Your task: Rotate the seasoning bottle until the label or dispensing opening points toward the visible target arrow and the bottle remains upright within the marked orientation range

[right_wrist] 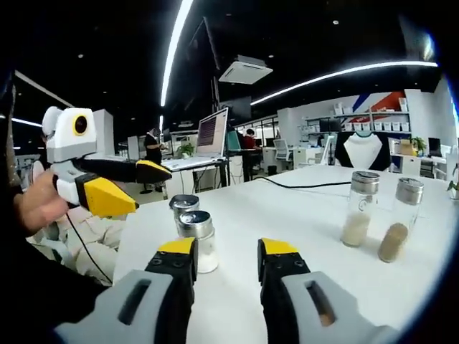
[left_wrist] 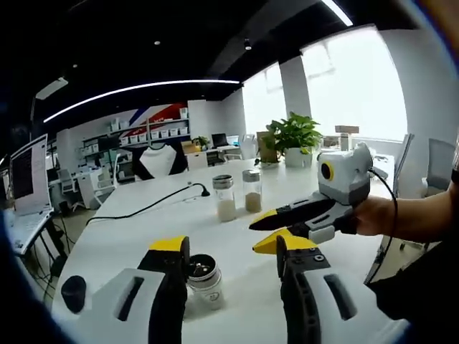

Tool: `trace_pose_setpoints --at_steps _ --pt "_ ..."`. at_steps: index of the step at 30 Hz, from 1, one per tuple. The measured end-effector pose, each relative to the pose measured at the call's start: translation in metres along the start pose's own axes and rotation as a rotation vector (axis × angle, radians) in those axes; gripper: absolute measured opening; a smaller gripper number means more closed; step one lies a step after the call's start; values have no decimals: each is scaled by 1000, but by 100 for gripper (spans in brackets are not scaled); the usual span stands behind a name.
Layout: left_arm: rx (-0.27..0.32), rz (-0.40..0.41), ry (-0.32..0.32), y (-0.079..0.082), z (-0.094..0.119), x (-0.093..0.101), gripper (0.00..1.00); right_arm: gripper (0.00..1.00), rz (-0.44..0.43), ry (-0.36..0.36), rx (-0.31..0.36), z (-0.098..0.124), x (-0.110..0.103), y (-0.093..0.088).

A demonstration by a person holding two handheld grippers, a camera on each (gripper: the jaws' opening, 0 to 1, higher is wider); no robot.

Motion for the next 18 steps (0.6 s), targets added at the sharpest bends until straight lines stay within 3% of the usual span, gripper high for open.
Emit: trace_pose_setpoints --at_steps 5,8,14,18 --pt "-14 -1 19 -2 -6 -4 70 42 -2 -163 -10 15 22 -7" --pt "-25 7 16 -5 -7 -4 71 48 11 -252 -6 22 38 -7" --pt "-42 20 16 -10 -8 -6 71 49 -23 -322 -8 28 59 -10" --pt "-56 29 12 -14 -7 -10 70 48 -30 -338 -21 26 62 -13"
Point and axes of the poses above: the point that each gripper's makers call its tool centre point, and the gripper's own axes: z roughly backward along the fingers, x roughly to its right, y roughly out of its top, the point moved 2 cm from there along z, roughly backward along the fingers, and after that the axes turned 2 degrees about -z, right-handed, at the moved point
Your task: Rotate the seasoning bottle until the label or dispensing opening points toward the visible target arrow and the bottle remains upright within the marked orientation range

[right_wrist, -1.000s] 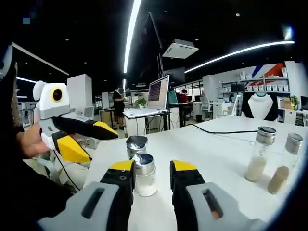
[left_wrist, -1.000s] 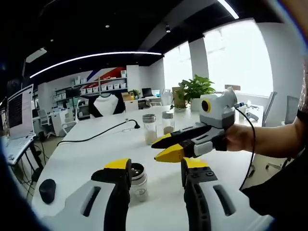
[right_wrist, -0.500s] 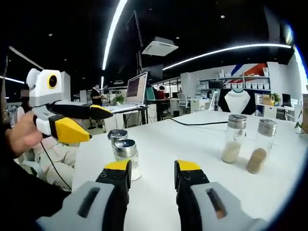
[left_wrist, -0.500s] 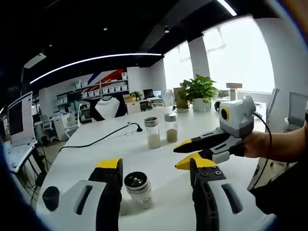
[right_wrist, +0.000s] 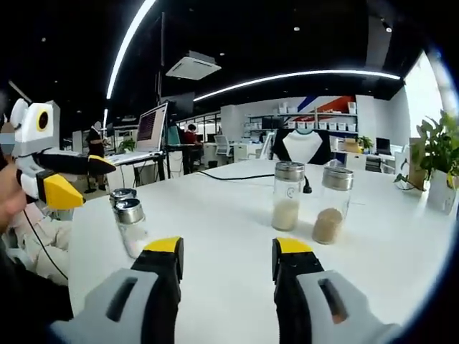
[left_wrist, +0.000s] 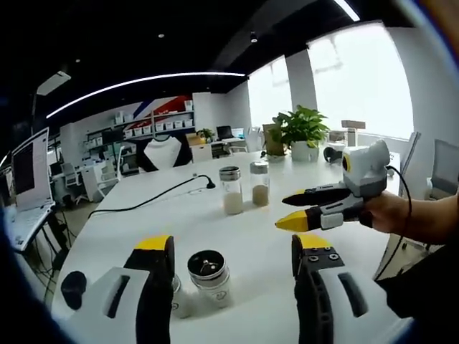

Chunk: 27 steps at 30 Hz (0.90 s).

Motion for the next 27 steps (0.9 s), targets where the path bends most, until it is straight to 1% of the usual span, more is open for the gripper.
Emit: trace_pose_setpoints --at_steps 6,10,18,21,27 --pt "3 6 5 -1 -1 -5 69 46 0 -5 -17 -5 2 -3" --pt "1 10 7 -1 -4 -8 69 46 -1 -23 -19 -10 9 -2" --pt "-18 16 14 -6 -3 -16 67 46 18 -48 -15 -37 28 9" --pt "-24 19 20 -8 -1 -20 66 46 16 -50 -8 -43 31 16" --pt "-31 27 37 -11 1 -27 66 46 20 -77 -4 -58 43 23"
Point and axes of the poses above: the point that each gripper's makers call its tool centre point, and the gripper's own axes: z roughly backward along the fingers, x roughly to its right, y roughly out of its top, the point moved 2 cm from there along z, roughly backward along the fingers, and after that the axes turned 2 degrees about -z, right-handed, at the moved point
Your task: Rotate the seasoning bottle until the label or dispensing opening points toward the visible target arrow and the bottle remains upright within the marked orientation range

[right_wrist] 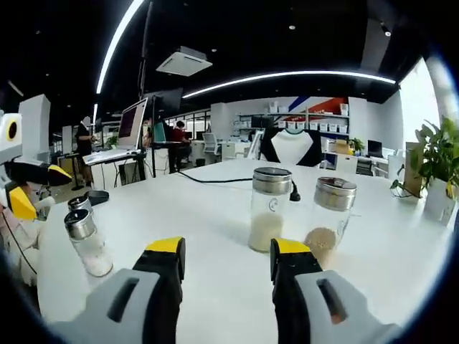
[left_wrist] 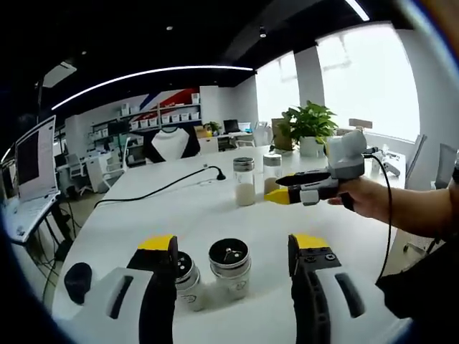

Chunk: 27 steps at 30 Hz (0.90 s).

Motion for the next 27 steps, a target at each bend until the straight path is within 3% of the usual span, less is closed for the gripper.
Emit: trace_pose_setpoints --at_steps 6,12,27 --pt "1 -4 -5 3 -2 0 65 46 -6 -38 1 -23 19 8" --pt "9 -7 3 8 -1 -5 64 49 0 -50 23 -38 28 26" --pt "0 -9 12 9 -2 -7 64 49 21 -131 72 -79 52 45"
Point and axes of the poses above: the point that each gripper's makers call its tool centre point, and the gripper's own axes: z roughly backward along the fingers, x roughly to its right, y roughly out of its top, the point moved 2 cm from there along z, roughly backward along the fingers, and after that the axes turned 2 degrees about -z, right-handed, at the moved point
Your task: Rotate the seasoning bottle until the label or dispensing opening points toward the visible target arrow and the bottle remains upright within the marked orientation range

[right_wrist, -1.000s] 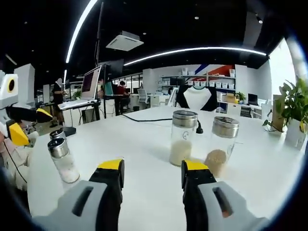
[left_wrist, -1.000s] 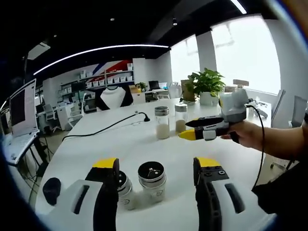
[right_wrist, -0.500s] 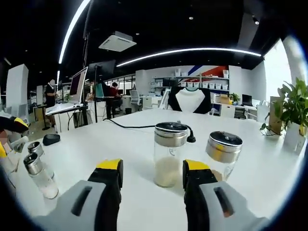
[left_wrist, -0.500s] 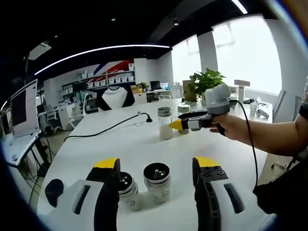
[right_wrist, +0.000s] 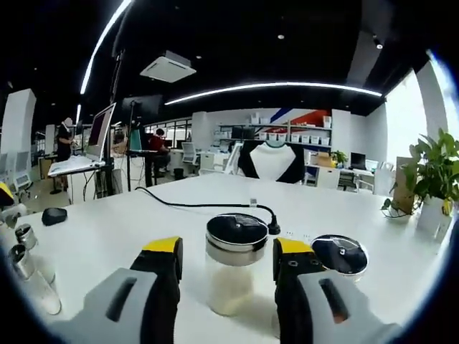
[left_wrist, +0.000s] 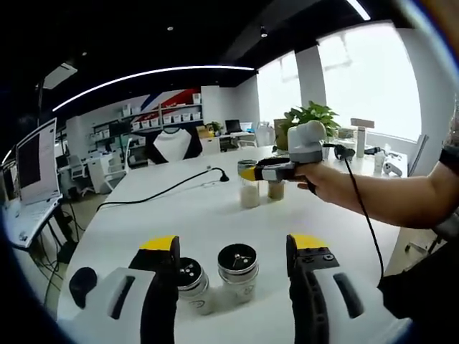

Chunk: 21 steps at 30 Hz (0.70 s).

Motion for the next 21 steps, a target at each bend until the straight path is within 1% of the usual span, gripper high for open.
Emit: trace_pose_setpoints --at_steps 3,4,6,8,12,17,21 --pt "-1 1 7 1 2 -1 64 49 -10 -5 -1 -10 3 -1" --pt "-3 0 9 1 2 -2 63 49 -12 -10 -11 -13 5 -4" --pt "-5 1 13 1 3 -3 63 45 -34 -5 -12 -16 5 -6" --pt "-8 2 15 0 4 -4 63 44 -42 -8 -11 -13 3 -6" --pt "-10 2 23 0 6 -7 62 44 -59 -13 -3 -10 -1 -4" --pt "-13 0 24 0 7 -7 62 42 -64 -17 1 -10 -2 -3" --pt "-12 -1 28 0 8 -8 62 39 -64 -28 0 -10 0 -2"
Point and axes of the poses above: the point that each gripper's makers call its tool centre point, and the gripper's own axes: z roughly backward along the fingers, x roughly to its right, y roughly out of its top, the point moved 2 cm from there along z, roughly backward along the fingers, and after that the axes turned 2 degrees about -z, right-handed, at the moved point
